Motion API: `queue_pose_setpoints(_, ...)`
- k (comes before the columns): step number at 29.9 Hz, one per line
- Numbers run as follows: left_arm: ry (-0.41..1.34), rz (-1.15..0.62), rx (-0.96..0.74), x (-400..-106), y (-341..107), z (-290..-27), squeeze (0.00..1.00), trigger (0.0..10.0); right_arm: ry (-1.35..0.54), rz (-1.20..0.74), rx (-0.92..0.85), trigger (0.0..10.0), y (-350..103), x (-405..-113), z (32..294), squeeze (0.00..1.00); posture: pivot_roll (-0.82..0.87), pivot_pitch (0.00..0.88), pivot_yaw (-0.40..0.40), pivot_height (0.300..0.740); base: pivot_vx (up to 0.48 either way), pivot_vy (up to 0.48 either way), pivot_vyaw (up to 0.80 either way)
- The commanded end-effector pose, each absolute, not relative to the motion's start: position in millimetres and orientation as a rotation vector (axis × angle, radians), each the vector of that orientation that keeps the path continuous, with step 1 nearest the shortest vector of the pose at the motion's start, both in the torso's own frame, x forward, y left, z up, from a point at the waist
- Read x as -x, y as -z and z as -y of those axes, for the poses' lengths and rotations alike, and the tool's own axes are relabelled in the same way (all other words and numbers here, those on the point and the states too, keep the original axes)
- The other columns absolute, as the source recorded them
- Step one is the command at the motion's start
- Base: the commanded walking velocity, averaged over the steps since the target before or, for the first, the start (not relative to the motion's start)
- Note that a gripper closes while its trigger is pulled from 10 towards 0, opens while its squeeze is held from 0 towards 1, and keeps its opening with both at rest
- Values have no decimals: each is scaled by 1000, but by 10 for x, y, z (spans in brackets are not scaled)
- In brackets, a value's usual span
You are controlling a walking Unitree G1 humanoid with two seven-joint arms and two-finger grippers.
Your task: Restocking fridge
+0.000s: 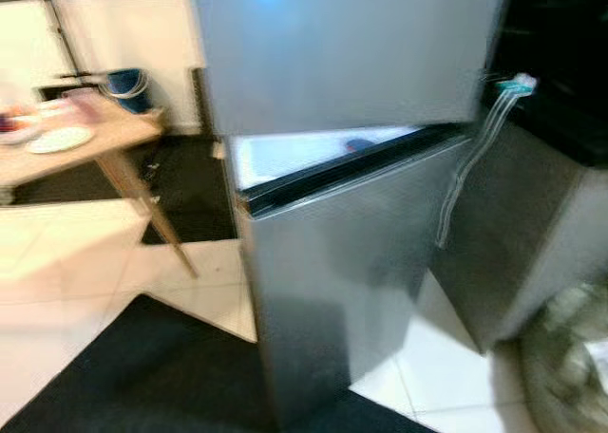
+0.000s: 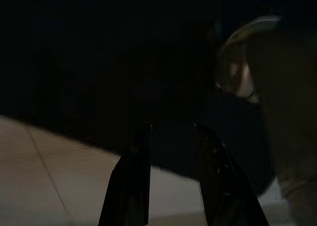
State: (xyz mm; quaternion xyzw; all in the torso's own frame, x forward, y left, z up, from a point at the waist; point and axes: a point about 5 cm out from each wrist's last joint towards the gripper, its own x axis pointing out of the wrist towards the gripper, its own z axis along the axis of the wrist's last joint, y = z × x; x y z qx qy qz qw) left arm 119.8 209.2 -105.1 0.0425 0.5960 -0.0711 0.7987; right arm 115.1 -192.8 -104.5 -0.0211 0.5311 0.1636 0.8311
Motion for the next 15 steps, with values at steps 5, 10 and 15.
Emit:
queue_pose_setpoints(5, 106, -1280, -80, -1130, 1069, -2122, 0, 10000, -338, -1168, 69, 10000, 1073, -1044, 1979, 0, -56, 17, 20, 740, 0, 0, 779)
queue_pose_setpoints(10, 87, -1266, -52, -1134, 1069, -2114, 0, 10000, -317, -1167, 92, 10000, 1072, -1056, 1995, 0, -60, 14, 15, 740, 0, 0, 0)
queue_pose_setpoints(15, 57, -1244, -15, -1157, 1064, -2100, 0, 10000, -320, -1161, 96, 10000, 1062, -1087, 2006, 0, -67, 11, 6, 740, 0, 0, 0)
